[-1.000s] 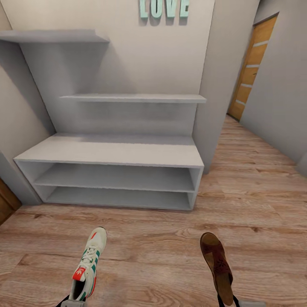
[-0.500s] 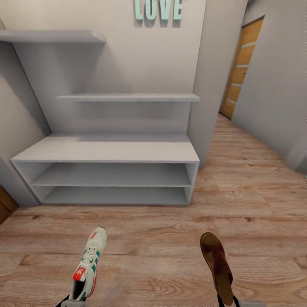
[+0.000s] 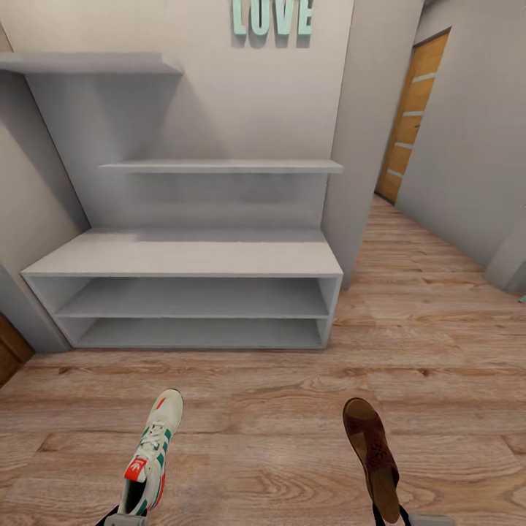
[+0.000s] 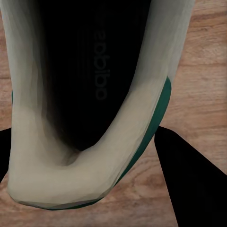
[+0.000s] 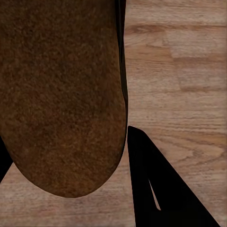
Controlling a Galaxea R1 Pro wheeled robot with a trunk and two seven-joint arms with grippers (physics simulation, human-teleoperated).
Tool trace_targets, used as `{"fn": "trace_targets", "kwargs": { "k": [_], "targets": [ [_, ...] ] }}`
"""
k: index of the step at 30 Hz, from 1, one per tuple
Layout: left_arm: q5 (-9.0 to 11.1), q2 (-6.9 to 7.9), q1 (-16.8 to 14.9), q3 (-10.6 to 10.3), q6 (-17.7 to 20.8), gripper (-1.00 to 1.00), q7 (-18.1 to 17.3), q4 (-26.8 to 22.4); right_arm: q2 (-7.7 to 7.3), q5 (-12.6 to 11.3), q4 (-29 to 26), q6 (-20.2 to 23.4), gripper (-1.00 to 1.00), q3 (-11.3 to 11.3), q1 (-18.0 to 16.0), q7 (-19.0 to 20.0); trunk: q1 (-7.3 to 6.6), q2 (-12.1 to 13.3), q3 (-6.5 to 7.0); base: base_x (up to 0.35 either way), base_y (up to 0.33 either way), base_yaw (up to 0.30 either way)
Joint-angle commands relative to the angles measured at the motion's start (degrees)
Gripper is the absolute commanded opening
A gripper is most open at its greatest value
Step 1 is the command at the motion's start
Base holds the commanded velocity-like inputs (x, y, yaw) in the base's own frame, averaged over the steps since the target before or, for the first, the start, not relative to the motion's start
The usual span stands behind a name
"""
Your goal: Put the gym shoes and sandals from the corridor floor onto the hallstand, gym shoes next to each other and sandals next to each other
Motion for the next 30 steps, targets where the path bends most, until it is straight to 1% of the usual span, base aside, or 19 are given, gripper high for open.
{"fn": "trace_targets", "kwargs": {
  "k": [1, 15, 18, 24, 26, 28, 30],
  "targets": [
    [0.5, 0.02, 0.0, 0.0, -0.1, -1.0, -0.5, 0.0, 0.08, 0.2, -0.1, -0.1, -1.0, -0.3, 0.0, 0.4, -0.01, 0.0, -0.04, -0.001, 0.001, 0.0],
    [0.4, 0.0, -0.1, 0.0, 0.0, -1.0, -0.5, -0.2, -0.39, 0.3, -0.1, -0.1, -1.0, -0.7, 0.0, 0.4, -0.01, 0.0, -0.04, 0.0, 0.0, 0.0],
    [0.3, -0.08, -0.1, 0.0, 0.4, -1.0, -0.5, -0.2, -0.49, 0.3, -0.1, 0.0, -1.0, -1.4, 0.0, 0.4, -0.01, 0.0, -0.04, 0.0, 0.0, 0.0],
    [0.4, -0.28, -0.7, -0.2, 1.0, -1.0, 0.1, -0.7, -1.21, 0.2, -0.2, 0.0, -1.0, -4.4, 0.0, 0.3, -0.01, 0.0, -0.04, 0.0, 0.0, 0.0],
    [0.5, -0.42, -1.0, -0.2, 1.8, -1.0, 1.5, -0.8, -1.65, 0.2, -0.7, 0.0, -1.0, -5.5, 0.0, 0.3, -0.01, 0.0, -0.04, 0.0, 0.0, 0.0],
    [0.4, -0.71, -1.6, -0.3, 2.9, -1.0, 2.8, -1.1, -2.03, 0.2, -1.6, 0.1, -1.0, -6.1, 0.0, 0.3, -0.01, 0.0, -0.04, 0.0, 0.0, 0.0],
    [0.4, -1.47, -3.2, -0.3, 5.8, -1.0, 4.8, -1.8, -2.73, 0.2, -3.0, 0.2, -1.0, -6.6, 0.0, 0.4, -0.01, 0.0, -0.04, 0.0, 0.0, 0.0]
  ]
}}
